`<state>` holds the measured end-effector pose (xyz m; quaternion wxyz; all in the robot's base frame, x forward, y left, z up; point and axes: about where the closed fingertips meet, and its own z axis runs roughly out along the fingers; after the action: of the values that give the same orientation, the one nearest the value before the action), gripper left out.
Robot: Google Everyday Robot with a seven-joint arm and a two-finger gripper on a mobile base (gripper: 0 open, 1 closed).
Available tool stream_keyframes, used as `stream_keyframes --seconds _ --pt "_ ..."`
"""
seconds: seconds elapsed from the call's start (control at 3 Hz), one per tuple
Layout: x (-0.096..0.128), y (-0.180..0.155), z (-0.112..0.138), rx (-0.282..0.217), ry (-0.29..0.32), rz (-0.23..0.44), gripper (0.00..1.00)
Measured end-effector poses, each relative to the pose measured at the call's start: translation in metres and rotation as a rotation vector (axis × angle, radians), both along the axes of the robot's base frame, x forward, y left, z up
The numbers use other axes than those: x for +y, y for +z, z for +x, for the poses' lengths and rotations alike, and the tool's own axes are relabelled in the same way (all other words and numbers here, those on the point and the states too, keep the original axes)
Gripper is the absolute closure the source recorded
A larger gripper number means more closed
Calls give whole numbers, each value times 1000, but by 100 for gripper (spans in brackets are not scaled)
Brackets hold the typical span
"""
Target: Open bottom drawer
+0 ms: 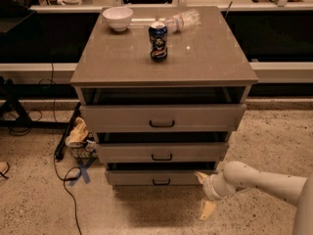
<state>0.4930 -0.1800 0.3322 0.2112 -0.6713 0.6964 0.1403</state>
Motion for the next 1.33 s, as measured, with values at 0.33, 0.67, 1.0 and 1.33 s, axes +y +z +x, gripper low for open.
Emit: stream_keyframes --seconds 0.33,0.67,1.0,1.33 --pt "-1 -37 15 -46 37 -32 0" --pt "3 -78 35 -116 82 -72 0" --pt "11 -101 57 -178 105 -112 0" --pt "11 -101 57 -178 105 -112 0"
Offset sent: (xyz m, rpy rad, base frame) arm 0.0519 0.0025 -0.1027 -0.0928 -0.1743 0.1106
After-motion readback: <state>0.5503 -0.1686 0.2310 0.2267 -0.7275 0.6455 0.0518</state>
